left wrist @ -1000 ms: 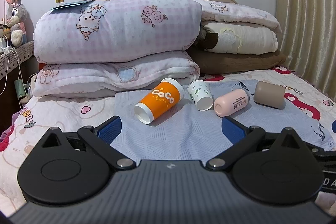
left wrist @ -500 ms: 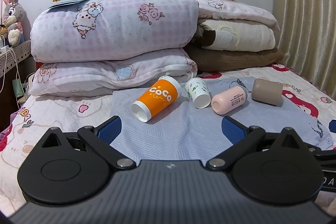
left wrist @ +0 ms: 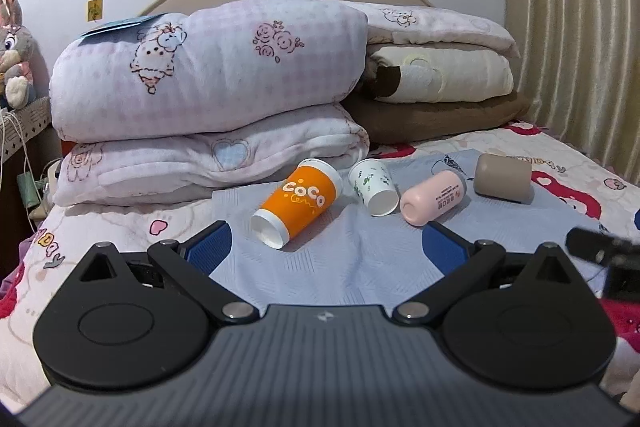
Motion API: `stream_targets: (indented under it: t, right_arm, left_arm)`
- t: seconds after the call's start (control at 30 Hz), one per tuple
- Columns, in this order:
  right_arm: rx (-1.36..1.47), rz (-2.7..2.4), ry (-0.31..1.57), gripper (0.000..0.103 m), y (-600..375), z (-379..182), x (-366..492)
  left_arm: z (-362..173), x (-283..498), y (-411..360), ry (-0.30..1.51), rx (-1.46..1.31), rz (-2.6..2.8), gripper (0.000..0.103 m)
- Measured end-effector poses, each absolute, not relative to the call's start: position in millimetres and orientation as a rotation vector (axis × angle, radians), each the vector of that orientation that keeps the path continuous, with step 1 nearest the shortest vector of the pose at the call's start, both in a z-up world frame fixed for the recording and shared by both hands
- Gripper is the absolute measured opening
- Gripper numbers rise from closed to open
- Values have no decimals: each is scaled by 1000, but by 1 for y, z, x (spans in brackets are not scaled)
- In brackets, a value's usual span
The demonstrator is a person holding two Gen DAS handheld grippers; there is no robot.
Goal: Flip cup upright
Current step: 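Move the right gripper down over the pink tumbler's body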
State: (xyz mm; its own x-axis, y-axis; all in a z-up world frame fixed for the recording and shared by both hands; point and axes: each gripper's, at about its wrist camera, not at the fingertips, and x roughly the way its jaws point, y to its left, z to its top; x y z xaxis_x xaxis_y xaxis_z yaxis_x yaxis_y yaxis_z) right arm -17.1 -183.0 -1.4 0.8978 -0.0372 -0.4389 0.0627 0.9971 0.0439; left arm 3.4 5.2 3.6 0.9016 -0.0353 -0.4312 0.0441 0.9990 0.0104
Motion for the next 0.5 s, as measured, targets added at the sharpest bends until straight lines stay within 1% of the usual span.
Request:
stream_targets:
  t: [0.27, 0.4, 0.47, 0.5]
  right_arm:
    - [186, 131, 571, 103, -205, 38, 25]
    - [280, 147, 690, 103, -221, 49, 74]
    - [354, 155, 760, 103, -230, 46, 98]
    - [397, 160, 802, 103, -236, 42, 113]
  left_arm:
    - [11, 52, -18, 540, 109, -190, 103]
    - [1, 89, -33, 568, 109, -238, 103]
    - [-5, 110, -36, 579, 77, -259, 103]
    - [-9, 121, -38, 580, 64, -273, 101]
